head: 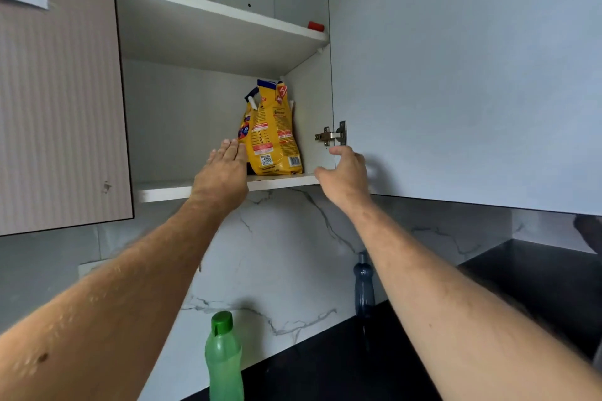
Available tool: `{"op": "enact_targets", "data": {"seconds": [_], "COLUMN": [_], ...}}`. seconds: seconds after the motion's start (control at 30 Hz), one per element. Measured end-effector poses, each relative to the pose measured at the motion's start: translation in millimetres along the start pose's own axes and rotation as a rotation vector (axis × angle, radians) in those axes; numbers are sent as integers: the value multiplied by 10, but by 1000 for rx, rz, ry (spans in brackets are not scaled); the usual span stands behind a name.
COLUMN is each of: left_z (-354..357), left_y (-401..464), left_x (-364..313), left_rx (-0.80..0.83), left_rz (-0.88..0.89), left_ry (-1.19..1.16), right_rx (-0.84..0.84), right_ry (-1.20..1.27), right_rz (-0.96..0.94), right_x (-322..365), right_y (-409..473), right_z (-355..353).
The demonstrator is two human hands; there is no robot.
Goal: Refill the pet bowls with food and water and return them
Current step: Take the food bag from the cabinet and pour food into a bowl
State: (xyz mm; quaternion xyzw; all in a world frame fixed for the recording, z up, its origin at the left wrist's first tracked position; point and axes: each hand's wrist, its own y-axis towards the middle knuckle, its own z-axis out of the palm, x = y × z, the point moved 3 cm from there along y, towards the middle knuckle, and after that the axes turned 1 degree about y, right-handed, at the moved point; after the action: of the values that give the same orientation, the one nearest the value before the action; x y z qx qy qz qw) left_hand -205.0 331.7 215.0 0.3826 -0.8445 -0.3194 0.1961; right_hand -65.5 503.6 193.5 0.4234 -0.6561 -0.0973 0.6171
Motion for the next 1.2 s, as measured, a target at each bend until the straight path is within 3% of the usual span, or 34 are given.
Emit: {"op": "enact_targets", "data": {"seconds": [0.2,0.6,0.83,1.2], "left_z": [155,389,583,619], "left_y": [369,1031,1187,1174], "left_x": [137,452,487,552], "left_rx": [-57,-94,-51,16], "left_rz": [-56,-185,-136,-193], "left_ry": [-65,16,131,89], "right_rx": [93,230,511,324], "right_ry": [30,-25,-158,-194], "right_rz": [-26,-42,96,57], "right_x": [-42,-190,-382,-440], "right_y": [529,1528,1986,2082], "right_z": [363,1284,1637,1658]}}
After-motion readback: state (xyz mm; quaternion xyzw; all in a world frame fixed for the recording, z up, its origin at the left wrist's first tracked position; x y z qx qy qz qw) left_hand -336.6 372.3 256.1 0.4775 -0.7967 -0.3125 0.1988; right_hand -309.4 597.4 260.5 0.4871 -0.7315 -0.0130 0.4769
